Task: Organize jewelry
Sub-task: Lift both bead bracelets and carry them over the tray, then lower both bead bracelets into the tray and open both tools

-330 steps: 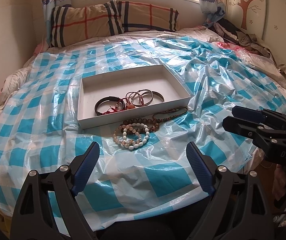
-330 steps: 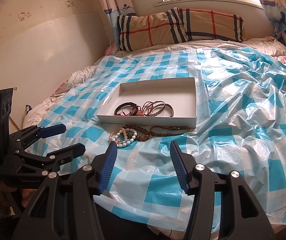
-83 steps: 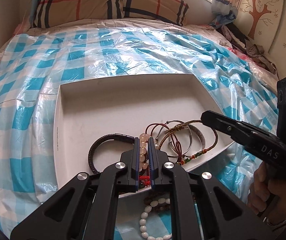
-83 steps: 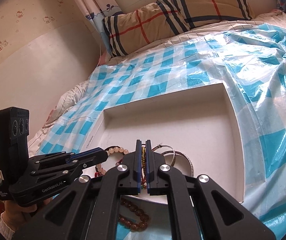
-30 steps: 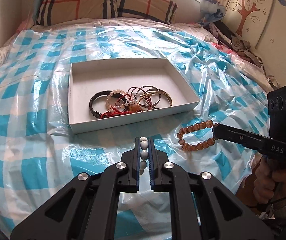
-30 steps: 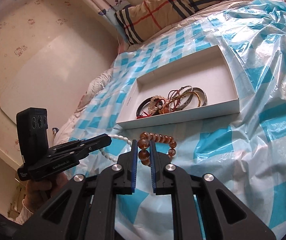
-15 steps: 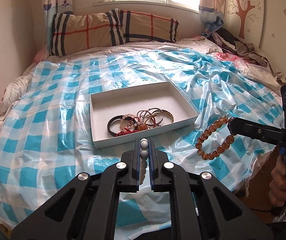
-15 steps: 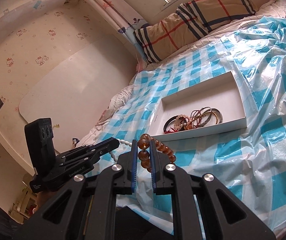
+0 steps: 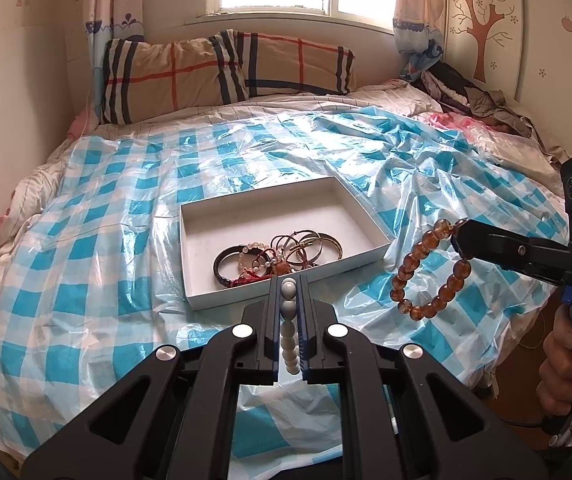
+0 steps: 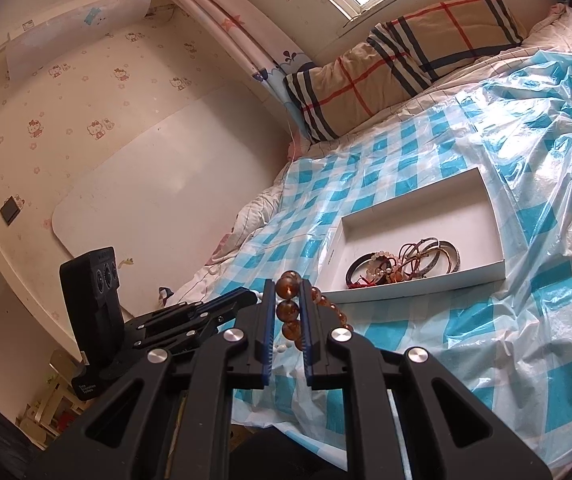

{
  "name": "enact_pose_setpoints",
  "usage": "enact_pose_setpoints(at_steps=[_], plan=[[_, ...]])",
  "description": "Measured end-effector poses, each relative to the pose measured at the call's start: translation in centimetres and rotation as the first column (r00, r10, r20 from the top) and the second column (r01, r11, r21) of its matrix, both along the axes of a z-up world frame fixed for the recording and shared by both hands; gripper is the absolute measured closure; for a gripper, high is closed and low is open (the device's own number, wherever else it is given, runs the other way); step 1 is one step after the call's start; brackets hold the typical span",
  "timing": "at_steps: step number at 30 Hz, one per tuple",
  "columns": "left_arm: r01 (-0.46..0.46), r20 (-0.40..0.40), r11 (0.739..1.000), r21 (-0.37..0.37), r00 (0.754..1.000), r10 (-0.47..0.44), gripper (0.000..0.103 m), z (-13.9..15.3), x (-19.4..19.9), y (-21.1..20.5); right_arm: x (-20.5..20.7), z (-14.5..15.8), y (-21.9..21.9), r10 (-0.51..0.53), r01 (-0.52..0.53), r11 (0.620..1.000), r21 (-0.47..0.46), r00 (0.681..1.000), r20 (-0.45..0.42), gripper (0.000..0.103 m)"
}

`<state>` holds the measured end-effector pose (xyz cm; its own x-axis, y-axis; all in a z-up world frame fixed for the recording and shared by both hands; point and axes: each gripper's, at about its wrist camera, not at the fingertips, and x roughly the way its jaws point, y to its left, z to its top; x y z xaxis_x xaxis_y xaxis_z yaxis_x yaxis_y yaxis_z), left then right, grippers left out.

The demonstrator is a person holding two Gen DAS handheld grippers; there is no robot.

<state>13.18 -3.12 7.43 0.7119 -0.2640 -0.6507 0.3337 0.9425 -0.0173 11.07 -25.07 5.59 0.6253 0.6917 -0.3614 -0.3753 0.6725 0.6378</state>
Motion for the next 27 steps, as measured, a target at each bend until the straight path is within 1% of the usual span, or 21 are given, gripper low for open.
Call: enact_pose_setpoints(at_steps=[6, 14, 21, 27], plan=[[-0.005, -0.01, 1.0, -0.031, 1.0, 0.005, 0.096, -0.1, 2.6, 0.1, 1.9, -0.9, -0.2, -0.019, 0.019, 1.0, 0.001, 1.0, -0.012, 0.091], [-0.008, -0.027, 0.998, -0.058, 1.0, 0.006, 0.096, -1.3, 8.1, -0.2, 7.1, -3.0, -1.0, -0.059, 0.059, 0.998, 0.006, 0.998, -0.038, 0.09], [0.0, -0.057, 0.996, -0.088, 0.998, -0.005, 0.096, -3.4, 12.6, -1.3, 11.9, -5.0, -0.4, -0.055, 0.056, 0.998, 0.013, 0.997, -0.058, 0.09], [0.006, -0.077, 0.995, -0.099, 0.997, -0.014, 0.096, -5.4, 15.2, -2.0, 14.7, -6.8, 1.2, -0.03, 0.03, 1.0, 0.001, 0.996, -0.078, 0.09]])
